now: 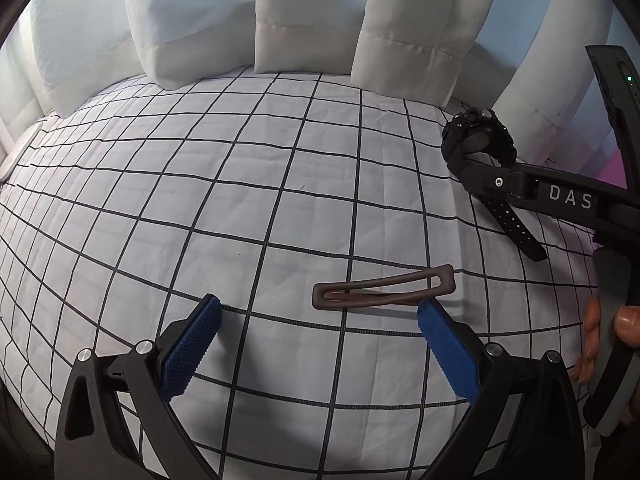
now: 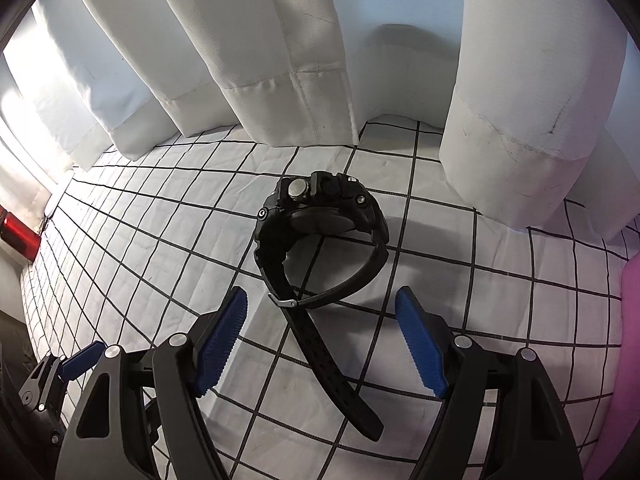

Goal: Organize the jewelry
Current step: 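Grasp the brown bar hair clip with the left tool while the right tool grasps the black watch, then lift and carry the brown clip and black watch over the pink tub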

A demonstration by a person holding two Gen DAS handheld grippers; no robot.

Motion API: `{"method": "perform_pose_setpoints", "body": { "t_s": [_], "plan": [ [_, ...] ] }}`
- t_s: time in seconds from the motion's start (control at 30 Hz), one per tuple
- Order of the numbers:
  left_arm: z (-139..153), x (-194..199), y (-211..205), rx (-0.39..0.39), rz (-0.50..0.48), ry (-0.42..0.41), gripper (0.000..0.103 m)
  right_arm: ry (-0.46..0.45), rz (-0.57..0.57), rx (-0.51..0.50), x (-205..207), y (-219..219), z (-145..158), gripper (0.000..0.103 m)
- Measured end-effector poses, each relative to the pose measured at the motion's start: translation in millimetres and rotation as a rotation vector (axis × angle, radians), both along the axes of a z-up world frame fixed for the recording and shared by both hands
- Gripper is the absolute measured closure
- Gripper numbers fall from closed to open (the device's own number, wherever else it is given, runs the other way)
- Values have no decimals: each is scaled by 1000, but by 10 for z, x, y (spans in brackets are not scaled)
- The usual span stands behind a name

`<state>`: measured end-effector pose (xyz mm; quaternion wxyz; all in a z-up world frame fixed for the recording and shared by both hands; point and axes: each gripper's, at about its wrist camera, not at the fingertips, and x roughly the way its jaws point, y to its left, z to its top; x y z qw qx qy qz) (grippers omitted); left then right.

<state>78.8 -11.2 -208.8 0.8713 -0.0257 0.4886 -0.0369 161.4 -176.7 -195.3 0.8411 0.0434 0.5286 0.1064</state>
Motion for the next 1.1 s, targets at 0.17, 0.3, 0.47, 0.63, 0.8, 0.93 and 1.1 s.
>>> {"method": "perform_pose_setpoints", "body": {
  "t_s": [0.17, 0.3, 0.47, 0.63, 0.8, 0.93, 1.1],
  "plan": [
    [-8, 72, -35, 17, 3, -6, 6, -11, 1, -35, 104, 107, -73, 30],
    [-23, 137, -83, 42, 4, -15, 6, -33, 2, -57, 165, 165, -103, 30],
    [-14, 180, -60, 21, 14, -34, 10, -64, 3, -62, 209, 221, -140, 30],
    [10, 146, -33, 49, 17, -68, 32, -80, 11, -63, 148, 167, -136, 31],
    [43, 99, 21, 53, 14, -93, 71, -94, 22, -69, 46, 183, -118, 39],
    [71, 90, 79, 25, 8, -98, 93, -94, 8, -45, 6, 167, -112, 40],
    [153, 70, 154, -21, 3, -103, 100, -104, -4, -21, -76, 121, -83, 40]
  ]
}}
